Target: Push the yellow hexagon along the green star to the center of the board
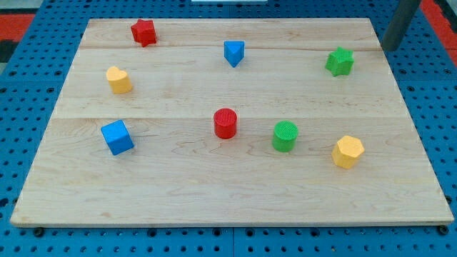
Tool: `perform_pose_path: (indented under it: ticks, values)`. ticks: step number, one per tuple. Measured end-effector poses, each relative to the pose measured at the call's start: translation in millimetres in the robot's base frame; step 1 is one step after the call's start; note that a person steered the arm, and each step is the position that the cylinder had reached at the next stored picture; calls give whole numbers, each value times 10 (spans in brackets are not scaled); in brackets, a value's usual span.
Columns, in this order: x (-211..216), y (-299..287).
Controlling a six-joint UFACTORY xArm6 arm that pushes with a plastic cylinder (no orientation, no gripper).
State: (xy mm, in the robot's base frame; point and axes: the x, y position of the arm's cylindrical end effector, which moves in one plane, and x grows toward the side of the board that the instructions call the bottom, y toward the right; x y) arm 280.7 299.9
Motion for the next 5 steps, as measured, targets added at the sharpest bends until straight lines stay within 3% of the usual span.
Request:
perform_pose_path:
  ticks: [1, 5]
  values:
    - [110, -25]
    - [1823, -532]
